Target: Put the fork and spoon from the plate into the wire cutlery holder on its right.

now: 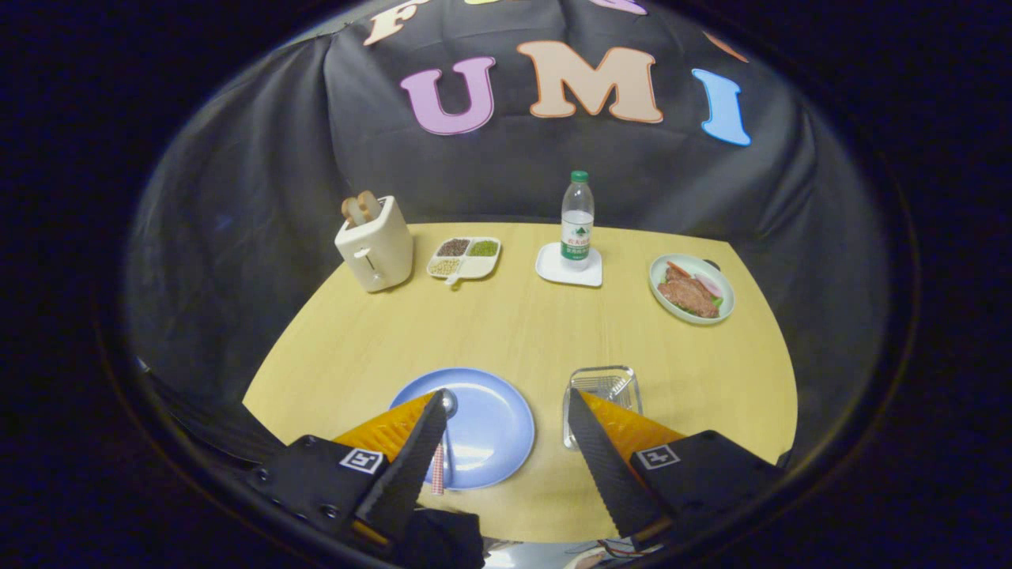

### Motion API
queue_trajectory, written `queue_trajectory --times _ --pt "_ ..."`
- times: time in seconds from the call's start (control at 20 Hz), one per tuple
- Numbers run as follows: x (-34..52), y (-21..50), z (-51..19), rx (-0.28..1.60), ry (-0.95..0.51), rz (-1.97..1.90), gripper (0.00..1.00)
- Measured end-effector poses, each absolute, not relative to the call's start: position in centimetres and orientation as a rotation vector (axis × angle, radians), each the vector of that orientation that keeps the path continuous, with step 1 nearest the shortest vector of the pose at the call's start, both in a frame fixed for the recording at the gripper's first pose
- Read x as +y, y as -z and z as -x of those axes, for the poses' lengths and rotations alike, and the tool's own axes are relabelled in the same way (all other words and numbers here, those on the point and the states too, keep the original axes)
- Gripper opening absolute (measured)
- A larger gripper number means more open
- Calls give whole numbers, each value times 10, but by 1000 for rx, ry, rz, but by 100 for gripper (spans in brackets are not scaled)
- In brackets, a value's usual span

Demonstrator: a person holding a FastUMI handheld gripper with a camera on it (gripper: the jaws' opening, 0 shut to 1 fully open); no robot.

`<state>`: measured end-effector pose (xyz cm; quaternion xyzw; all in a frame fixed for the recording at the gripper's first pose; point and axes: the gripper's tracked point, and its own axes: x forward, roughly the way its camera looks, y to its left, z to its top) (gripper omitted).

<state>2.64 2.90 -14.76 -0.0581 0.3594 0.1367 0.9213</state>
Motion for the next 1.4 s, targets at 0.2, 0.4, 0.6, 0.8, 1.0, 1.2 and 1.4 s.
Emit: queue_trajectory --times 0.2,0.4,0.6,0.8,1.0,1.2,1.4 --pt "53 184 3 726 -257 70 99" --pt "69 231 28 764 -245 43 99" --pt "74 272 44 813 -237 86 98" --pt "78 299 45 850 -234 118 97" --pt "80 319 45 887 -244 180 77" --pt "89 330 47 932 -268 187 56" --pt "84 338 48 946 -259 227 33"
